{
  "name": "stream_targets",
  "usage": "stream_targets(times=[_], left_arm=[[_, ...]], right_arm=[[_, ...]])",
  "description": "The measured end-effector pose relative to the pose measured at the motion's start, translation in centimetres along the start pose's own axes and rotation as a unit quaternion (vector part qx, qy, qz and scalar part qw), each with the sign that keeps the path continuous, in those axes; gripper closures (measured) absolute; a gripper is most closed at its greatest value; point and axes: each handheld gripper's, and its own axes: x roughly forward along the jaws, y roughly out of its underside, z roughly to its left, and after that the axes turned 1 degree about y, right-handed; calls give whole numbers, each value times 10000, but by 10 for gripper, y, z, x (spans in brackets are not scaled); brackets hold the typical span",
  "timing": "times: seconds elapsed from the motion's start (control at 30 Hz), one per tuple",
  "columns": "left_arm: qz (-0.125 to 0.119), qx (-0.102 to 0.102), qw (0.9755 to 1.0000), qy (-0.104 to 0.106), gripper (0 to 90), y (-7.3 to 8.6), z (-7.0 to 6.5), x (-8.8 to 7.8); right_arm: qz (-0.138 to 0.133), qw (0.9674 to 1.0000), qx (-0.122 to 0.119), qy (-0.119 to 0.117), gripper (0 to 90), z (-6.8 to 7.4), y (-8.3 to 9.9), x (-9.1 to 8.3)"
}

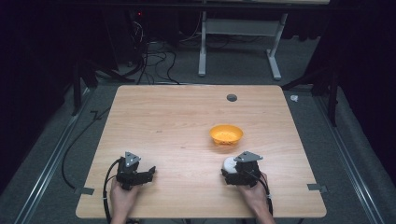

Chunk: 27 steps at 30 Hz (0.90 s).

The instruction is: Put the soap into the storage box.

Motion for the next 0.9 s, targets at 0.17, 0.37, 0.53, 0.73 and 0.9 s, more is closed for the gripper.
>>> stream_targets(times=[0.17, 0.37, 0.53, 0.73, 0.9], left_arm=[[0, 0, 10000, 0, 169, 0, 0, 0], [0, 0, 10000, 0, 169, 0, 0, 0], [1, 1, 10000, 0, 169, 0, 0, 0], [1, 2, 10000, 0, 169, 0, 0, 0], [0, 1, 10000, 0, 169, 0, 0, 0]], right_arm=[[56, 10000, -31, -38, 221, 0, 2, 3], [14, 10000, -36, -55, 246, 0, 3, 2], [3, 10000, -28, -64, 248, 0, 3, 1], [36, 10000, 4, -53, 250, 0, 3, 0], [-17, 10000, 21, -59, 250, -1, 3, -2]])
